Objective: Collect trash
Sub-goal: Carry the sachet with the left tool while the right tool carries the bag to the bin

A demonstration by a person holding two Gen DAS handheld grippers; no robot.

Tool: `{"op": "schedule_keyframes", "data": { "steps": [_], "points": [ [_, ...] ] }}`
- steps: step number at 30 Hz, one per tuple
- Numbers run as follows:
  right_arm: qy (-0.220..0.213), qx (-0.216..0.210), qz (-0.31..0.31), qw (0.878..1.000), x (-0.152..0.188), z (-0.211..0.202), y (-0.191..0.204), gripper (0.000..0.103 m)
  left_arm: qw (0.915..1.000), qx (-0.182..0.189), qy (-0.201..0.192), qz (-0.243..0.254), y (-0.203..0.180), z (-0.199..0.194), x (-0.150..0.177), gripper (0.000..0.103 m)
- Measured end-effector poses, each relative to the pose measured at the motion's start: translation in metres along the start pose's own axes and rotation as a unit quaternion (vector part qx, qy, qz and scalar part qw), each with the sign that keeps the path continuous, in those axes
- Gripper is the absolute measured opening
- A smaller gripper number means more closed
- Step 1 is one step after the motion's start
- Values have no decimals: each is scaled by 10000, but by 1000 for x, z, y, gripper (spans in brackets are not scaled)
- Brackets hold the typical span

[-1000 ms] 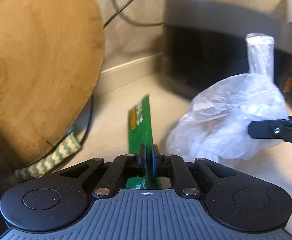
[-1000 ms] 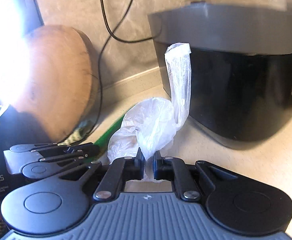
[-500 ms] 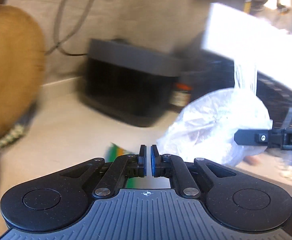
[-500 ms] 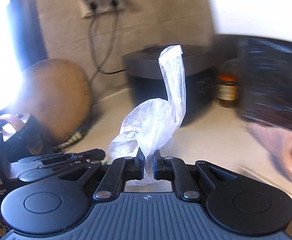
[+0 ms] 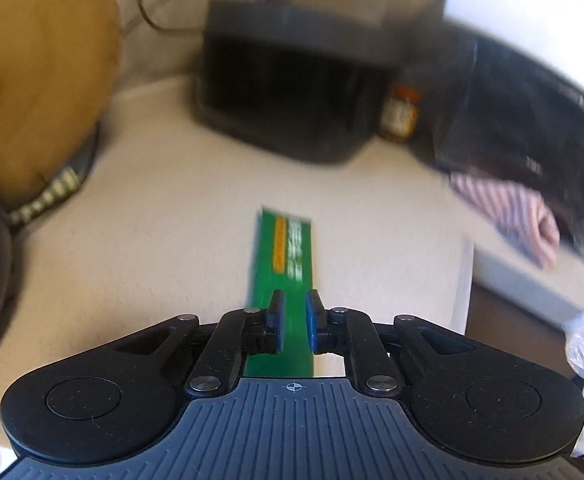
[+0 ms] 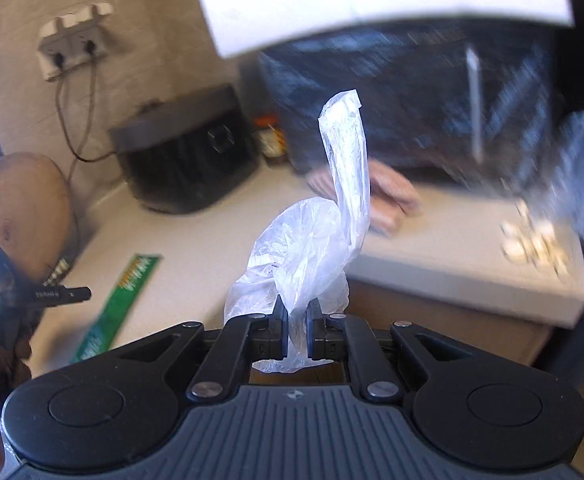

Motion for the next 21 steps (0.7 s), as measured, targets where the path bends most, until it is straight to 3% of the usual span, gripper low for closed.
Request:
{"op": "schedule_keyframes", "data": {
  "steps": [4, 6, 8, 10, 12, 14, 17, 20, 21],
  "points": [
    [393, 23, 258, 9989, 24, 8, -33, 8, 9942, -681, 52, 836, -24, 19, 15, 16],
    [468, -47, 245, 9986, 28, 9, -40, 8, 9882, -1014, 289, 1115, -34, 32, 26, 17],
    [428, -230, 156, 9987, 26, 9, -41, 8, 9854, -1107, 275, 1261, -42, 35, 36, 19],
    [348, -513, 99, 9980, 16, 10, -34, 8, 9880, -954, 256, 1191, -45, 31, 40, 24],
    [226, -852, 42, 9961, 0, 12, -21, 8, 9951, -365, 421, 818, -41, 30, 42, 38],
    [80, -1207, -44, 9926, -19, 15, -1, 8, 9950, -128, 398, 911, -42, 27, 44, 45],
    [-80, -1728, -184, 9848, -46, 34, 36, 8, 9963, -164, 207, 821, -36, 18, 39, 45],
    [-163, -2084, -231, 9776, -59, 67, 69, 9, 9959, -583, -292, 626, -23, 7, 23, 42],
    [-88, -2058, -329, 9780, -59, 81, 79, 16, 9959, -665, -282, 541, -19, 10, 19, 41]
  ]
}}
Point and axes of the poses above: each gripper's, at about its wrist camera, not at the fingertips, and z roughly the way its jaws point, y to its left, x to its underside, the point moved 3 cm from there along z, roughly the way its jaws point, and after that the axes turned 1 degree about -x, right-handed, at the moved point
